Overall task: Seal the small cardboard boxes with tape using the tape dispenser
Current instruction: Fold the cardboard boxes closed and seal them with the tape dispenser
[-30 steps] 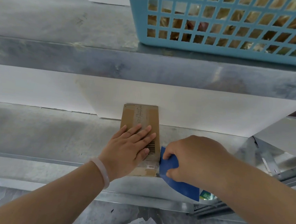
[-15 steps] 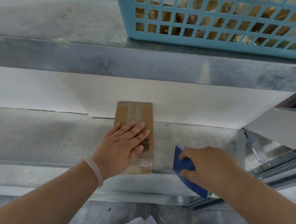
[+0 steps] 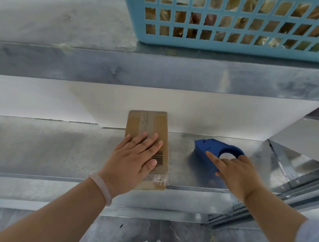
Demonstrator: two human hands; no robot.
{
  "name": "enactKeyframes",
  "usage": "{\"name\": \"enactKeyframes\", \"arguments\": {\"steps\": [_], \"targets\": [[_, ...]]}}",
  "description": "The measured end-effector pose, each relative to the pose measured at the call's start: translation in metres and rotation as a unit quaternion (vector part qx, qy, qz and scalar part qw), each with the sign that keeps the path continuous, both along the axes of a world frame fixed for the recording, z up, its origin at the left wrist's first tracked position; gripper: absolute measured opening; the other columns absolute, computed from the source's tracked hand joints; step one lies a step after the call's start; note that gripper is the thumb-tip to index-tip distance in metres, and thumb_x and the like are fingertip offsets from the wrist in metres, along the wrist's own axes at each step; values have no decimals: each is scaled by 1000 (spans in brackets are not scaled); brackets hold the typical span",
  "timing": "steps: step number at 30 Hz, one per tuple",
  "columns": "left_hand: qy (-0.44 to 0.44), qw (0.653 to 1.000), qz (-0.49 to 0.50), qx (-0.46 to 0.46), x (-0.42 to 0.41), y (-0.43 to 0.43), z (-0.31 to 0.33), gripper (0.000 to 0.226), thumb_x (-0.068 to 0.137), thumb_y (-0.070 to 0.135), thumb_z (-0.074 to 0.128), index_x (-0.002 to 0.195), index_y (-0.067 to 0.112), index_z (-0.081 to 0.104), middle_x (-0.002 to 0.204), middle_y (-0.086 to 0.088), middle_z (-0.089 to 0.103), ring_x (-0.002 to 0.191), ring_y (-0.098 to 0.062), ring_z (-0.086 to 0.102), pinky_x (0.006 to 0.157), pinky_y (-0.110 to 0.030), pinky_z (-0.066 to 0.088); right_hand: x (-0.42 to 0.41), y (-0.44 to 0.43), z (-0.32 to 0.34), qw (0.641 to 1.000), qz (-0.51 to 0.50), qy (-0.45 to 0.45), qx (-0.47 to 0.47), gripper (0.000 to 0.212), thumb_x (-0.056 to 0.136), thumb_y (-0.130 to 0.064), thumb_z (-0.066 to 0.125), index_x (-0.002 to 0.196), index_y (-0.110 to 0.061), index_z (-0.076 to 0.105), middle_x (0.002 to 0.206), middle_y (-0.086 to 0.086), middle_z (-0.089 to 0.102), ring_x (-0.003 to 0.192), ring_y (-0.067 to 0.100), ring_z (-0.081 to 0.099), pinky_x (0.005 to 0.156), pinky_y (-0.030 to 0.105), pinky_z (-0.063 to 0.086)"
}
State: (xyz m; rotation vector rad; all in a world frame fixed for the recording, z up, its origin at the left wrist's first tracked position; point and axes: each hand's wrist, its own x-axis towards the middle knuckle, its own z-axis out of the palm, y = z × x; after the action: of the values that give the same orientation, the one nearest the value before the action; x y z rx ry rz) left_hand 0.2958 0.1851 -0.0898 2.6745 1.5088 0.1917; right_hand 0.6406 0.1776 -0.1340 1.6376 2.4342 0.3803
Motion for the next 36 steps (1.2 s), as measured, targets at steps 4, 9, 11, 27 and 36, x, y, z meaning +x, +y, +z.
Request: {"name": "enactKeyframes", "arguments": {"steps": [4,9,11,27,36], "targets": [[-7,1000,-5,-15,-1,0,1,59,98,56,4,150,36,23,157,15,20,147,-12,16,118,-39,9,6,-4,-14,998,-2,55,12,89,76,-23,76,150,-21,26,79,-2,65,63,25,60,74,41,48],[-46,999,-2,-17,0,0,3,73,88,67,-11,150,40,15,156,22,6,146,-1,0,117,-30,-8,15,5,-6,993,-21,115,6,85,83,-44,66,150,-25,16,104,1,66,93,25,63,87,40,52],[-101,994,-5,-36,-1,1,5,74,87,70,-7,150,40,19,156,23,9,144,6,-2,119,-29,-6,10,4,1,989,-49,134,27,79,85,-45,63,148,-23,21,111,4,64,100,27,60,91,40,49],[-148,985,-74,54,-33,-3,-24,64,93,63,38,141,23,44,149,6,43,142,-13,30,117,-39,21,-141,-13,12,917,113,381,-36,60,95,-58,41,147,-29,39,155,-8,33,149,14,15,117,44,29],[-442,888,98,-85,-11,-28,-26,88,88,63,47,154,20,8,157,22,15,143,4,17,111,-9,20,-163,-34,10,794,19,588,-154,60,103,-39,30,154,-31,-1,161,-19,-2,148,2,0,118,17,12]]}}
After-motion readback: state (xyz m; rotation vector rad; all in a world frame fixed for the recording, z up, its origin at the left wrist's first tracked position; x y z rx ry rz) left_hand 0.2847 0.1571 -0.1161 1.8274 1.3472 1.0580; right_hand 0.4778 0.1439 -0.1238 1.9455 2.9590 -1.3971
